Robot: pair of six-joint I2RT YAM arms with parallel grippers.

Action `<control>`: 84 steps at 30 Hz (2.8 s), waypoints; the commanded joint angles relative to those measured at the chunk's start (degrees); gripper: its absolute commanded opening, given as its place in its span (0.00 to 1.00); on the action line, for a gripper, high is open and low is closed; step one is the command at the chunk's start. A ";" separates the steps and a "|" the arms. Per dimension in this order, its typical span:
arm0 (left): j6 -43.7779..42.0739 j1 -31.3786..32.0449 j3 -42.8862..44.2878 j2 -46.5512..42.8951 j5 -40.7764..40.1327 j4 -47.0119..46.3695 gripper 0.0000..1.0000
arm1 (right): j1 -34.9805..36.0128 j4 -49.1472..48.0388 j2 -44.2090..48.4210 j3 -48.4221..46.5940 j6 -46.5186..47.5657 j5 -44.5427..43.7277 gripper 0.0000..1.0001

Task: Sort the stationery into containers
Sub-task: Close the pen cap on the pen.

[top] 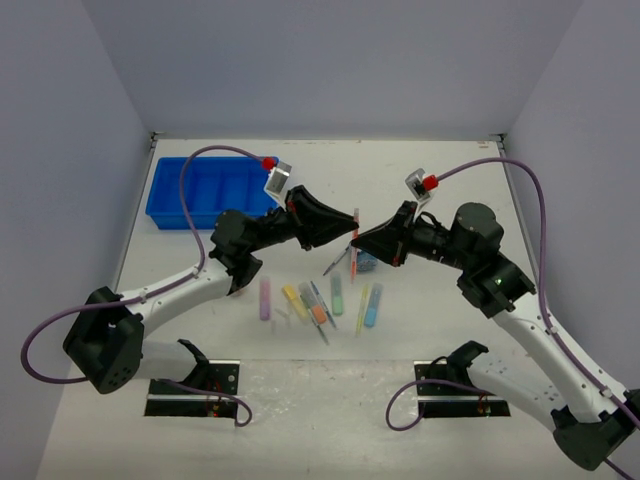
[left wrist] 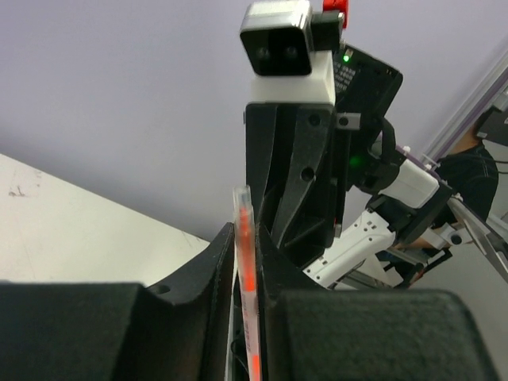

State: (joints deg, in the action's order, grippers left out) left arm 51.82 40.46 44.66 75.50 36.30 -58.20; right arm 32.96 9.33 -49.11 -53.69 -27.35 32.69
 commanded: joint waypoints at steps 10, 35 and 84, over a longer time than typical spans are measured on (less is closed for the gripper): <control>-1.15 0.44 0.29 -1.53 3.91 1.91 0.04 | -0.35 -6.75 -0.02 -2.91 1.80 0.63 0.00; -2.72 0.58 0.40 -7.13 0.05 1.07 0.00 | 0.59 -18.35 -5.32 2.06 -1.50 13.90 0.10; -11.95 1.33 5.75 -9.72 -4.13 28.43 0.00 | 0.39 -6.61 -14.00 -21.08 5.52 -0.21 0.00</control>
State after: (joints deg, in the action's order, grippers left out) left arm 38.20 40.58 54.57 66.56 26.42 -32.77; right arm 34.86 10.56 -61.06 -63.96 -22.41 39.15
